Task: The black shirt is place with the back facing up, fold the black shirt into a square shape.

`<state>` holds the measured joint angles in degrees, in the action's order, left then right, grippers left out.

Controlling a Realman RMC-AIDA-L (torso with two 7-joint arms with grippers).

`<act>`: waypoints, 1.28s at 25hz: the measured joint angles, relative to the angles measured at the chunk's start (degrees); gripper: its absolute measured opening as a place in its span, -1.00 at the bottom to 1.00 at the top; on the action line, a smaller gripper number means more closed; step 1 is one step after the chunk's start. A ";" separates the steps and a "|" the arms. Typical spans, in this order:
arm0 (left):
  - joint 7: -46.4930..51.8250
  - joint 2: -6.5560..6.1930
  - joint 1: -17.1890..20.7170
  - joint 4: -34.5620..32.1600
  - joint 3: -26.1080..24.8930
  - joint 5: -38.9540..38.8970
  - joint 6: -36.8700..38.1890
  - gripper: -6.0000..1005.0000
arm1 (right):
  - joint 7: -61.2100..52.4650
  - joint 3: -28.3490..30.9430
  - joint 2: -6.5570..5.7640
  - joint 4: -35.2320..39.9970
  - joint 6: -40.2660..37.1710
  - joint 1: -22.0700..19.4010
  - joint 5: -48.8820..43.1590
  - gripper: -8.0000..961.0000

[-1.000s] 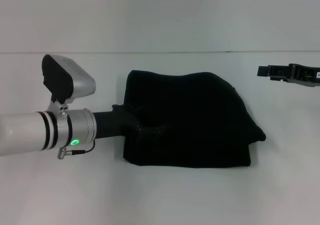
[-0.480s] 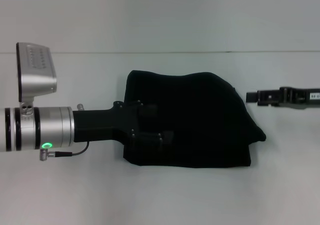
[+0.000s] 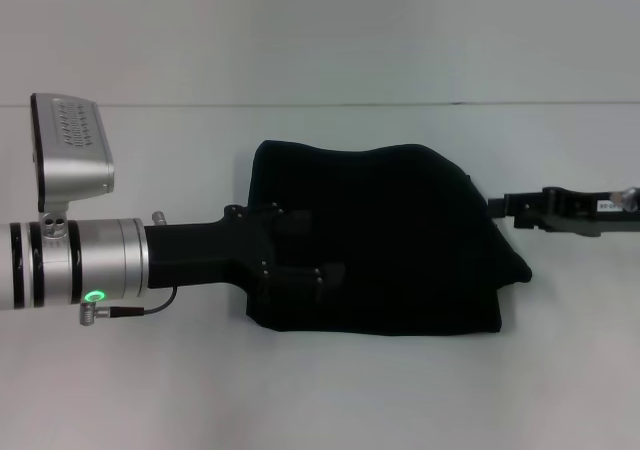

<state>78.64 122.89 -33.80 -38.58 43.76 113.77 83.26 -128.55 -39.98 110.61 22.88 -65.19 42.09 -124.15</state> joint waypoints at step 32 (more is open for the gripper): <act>-0.16 -0.02 -0.15 0.26 0.01 0.30 -2.86 0.81 | -0.40 0.70 5.08 -7.41 20.46 6.51 2.77 -0.14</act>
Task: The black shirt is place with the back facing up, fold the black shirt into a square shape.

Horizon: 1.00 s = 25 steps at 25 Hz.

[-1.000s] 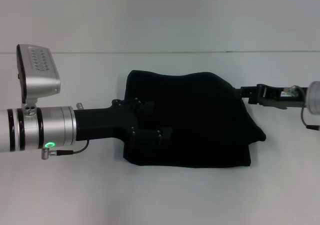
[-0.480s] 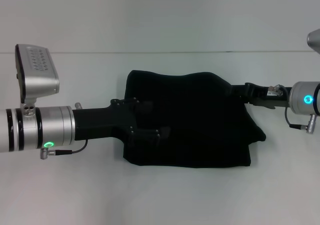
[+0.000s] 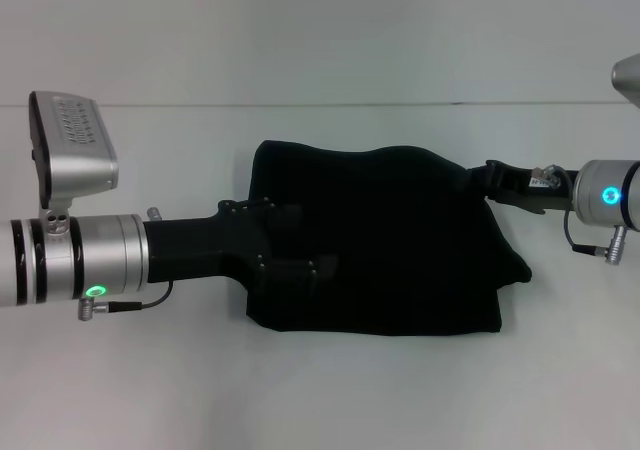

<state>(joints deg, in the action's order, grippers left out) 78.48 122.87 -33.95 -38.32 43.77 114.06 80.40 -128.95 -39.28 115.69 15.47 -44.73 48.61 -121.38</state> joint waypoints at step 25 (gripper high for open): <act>0.57 -0.07 -0.40 0.09 -0.01 -0.40 -1.29 0.81 | 2.27 0.09 -0.68 3.39 -0.10 1.28 0.01 -0.89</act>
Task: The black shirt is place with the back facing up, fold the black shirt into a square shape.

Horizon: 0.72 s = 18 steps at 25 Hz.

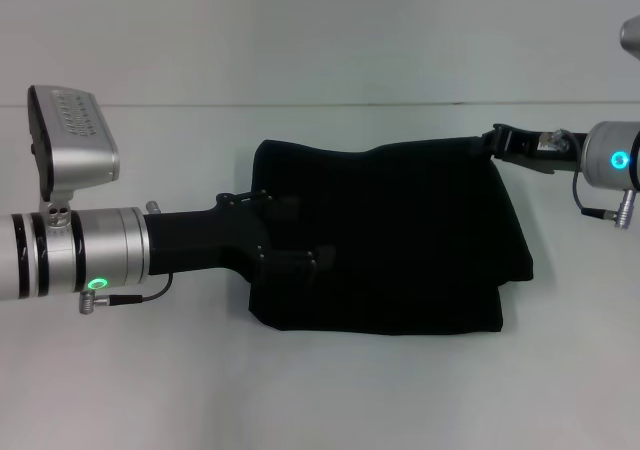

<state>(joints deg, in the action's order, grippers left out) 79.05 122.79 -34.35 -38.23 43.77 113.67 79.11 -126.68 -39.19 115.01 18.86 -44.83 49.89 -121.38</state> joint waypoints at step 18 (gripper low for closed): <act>15.06 -0.15 -3.84 2.40 0.18 -4.47 -20.58 0.81 | 2.06 0.59 1.32 11.24 -9.96 -9.13 3.88 -0.33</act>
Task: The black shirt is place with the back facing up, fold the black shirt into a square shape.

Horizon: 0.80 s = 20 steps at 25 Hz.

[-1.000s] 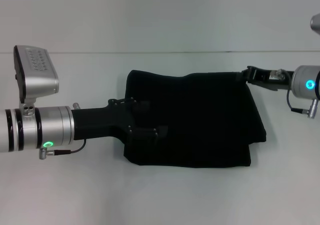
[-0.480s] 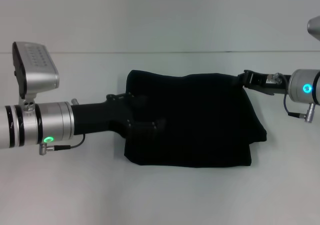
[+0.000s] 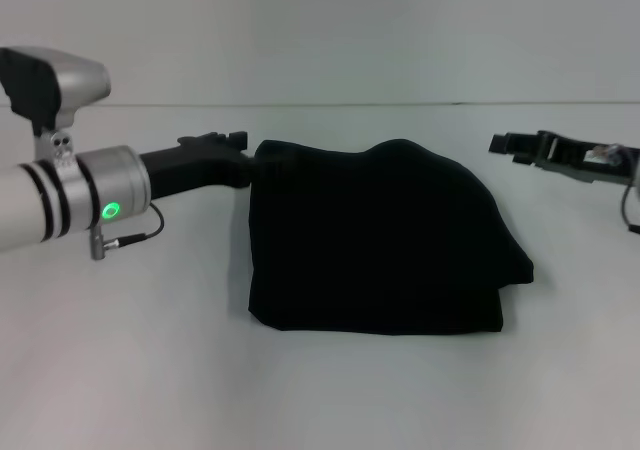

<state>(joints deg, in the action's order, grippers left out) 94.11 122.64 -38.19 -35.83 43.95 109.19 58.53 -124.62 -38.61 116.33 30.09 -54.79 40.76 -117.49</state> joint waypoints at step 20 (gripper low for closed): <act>17.72 -1.56 -10.72 11.47 1.23 9.60 -17.04 0.81 | 2.99 -0.67 -5.41 2.41 -13.04 -1.33 5.28 0.46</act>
<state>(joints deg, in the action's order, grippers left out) 111.83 121.08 -48.91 -24.35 45.18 118.80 41.49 -121.63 -39.28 110.92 32.50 -67.84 39.43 -112.21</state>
